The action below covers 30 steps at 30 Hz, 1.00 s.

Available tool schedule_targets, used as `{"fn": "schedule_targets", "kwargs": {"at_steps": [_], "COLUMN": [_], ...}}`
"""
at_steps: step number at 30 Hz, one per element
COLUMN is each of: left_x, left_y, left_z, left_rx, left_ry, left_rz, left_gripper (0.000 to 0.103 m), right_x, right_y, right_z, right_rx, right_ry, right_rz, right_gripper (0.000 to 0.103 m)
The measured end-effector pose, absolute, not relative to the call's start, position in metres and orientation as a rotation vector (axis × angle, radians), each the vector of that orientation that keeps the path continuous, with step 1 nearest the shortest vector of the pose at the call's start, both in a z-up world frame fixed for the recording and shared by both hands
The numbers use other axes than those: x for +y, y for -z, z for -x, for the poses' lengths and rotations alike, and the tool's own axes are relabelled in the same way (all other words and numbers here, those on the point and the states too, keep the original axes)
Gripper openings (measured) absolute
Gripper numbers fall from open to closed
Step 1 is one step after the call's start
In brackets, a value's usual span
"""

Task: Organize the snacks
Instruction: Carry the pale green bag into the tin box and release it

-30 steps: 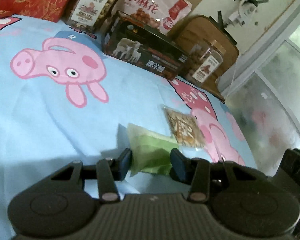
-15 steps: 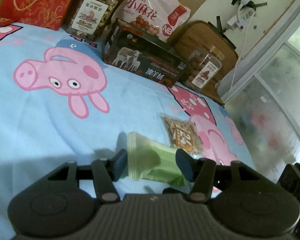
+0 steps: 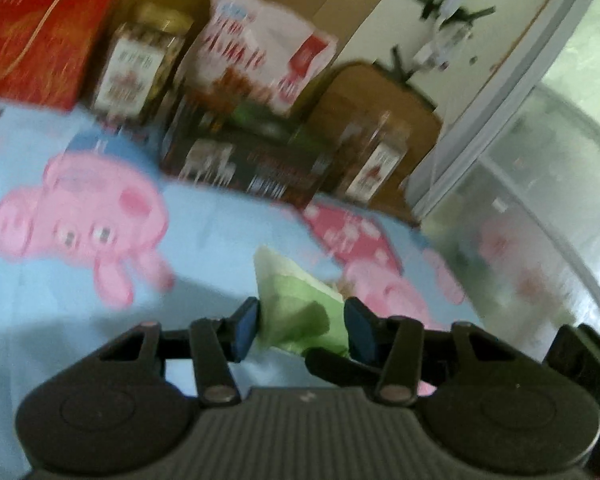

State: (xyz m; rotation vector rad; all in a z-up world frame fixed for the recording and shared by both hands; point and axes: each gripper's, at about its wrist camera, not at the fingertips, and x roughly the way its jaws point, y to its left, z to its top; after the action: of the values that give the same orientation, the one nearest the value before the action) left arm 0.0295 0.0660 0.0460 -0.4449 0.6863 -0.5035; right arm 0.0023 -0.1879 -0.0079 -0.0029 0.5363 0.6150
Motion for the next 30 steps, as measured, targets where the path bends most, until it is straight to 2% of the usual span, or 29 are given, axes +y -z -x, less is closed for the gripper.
{"fn": "schedule_targets", "kwargs": {"at_steps": [10,15,18,20,23,27,30], "left_x": [0.034,0.022,0.019,0.019,0.032,0.037,0.029], "left_y": [-0.098,-0.096,-0.084,-0.075,-0.072,-0.073,-0.052], "left_z": [-0.128,-0.195,-0.23,-0.243,-0.225,-0.163,-0.133], "left_rx": [0.548,0.54,0.556,0.61,0.626,0.573,0.667], "left_ry": [0.566,0.531,0.46,0.385,0.409,0.495,0.55], "left_rz": [0.412,0.434,0.443,0.437,0.502,0.474,0.458], "left_gripper": [0.046,0.046,0.055,0.055,0.055,0.055,0.055], "right_x": [-0.208,-0.213,-0.208,-0.207,-0.232,-0.287,-0.323], "right_y": [-0.035,-0.04,-0.037,-0.032,-0.035,-0.031,-0.01], "right_z": [-0.088,-0.155,-0.19,-0.209,-0.205,-0.15,-0.104], "right_rx": [0.425,0.441,0.45,0.472,0.477,0.506,0.581], "right_ry": [-0.526,-0.455,-0.421,-0.401,-0.391,-0.434,-0.418], "right_rz": [-0.029,-0.045,-0.016,0.008,-0.07,-0.314,-0.466], "right_gripper": [0.028,0.028,0.031,0.035,0.035,0.035,0.037]}}
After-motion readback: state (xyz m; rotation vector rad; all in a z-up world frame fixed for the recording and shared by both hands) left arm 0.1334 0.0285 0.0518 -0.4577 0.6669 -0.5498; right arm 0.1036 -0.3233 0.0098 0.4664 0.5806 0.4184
